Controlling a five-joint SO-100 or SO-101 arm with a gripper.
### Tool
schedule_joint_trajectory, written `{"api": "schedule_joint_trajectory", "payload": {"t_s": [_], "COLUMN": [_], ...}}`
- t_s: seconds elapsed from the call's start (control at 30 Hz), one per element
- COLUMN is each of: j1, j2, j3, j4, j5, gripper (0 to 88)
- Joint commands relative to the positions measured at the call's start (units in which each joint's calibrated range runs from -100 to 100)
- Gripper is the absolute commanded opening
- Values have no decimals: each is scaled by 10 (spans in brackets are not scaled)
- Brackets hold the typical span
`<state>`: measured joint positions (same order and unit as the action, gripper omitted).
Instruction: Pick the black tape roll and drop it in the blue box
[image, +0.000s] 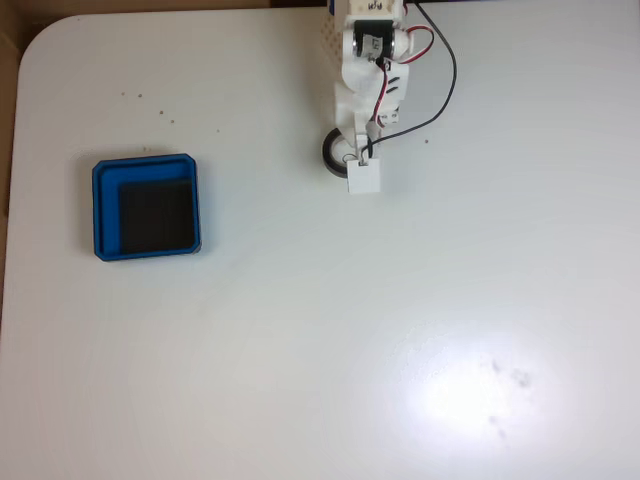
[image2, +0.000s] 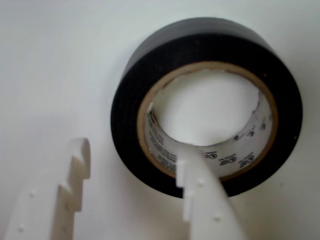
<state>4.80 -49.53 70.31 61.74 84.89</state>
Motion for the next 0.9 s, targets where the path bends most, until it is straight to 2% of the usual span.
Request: {"api": "schedule_joint_trajectory", "payload": {"t_s": [0.0,0.4,0.6,0.87], "j1": [2,-1,-3,-3], "j2": [2,59,67,137], "j3": [-36,-38,-35,-38], "j4": [-8,-11,-66,-70], "j5": [0,-1,0,-1], "gripper": [162,162,162,162]}}
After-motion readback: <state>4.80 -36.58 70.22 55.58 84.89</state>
